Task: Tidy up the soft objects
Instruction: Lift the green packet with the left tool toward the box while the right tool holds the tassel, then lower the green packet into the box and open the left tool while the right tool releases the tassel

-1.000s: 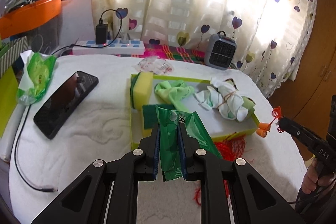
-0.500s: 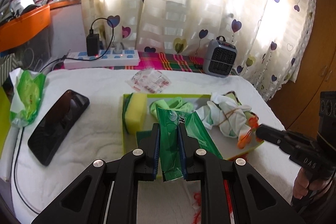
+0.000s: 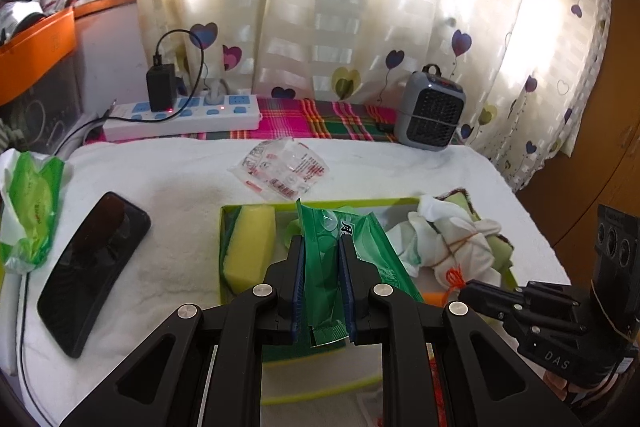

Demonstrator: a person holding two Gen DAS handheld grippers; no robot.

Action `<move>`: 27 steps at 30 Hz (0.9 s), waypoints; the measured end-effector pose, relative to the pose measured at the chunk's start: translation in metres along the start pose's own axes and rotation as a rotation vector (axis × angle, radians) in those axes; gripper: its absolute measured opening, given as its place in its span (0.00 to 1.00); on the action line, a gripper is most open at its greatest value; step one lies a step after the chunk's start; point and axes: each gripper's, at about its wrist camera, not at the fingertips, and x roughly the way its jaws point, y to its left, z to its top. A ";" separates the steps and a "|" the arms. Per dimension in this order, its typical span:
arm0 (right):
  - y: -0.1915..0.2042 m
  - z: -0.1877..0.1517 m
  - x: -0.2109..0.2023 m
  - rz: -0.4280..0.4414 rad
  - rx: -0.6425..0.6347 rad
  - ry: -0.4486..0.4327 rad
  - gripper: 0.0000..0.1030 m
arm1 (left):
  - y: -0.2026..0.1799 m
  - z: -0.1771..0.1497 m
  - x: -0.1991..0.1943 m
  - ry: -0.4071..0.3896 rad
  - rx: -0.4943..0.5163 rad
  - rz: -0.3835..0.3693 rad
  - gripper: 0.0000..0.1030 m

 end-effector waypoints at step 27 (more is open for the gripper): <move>0.000 -0.004 0.018 -0.092 -0.062 0.039 0.03 | 0.002 0.002 0.053 0.082 0.014 0.096 0.17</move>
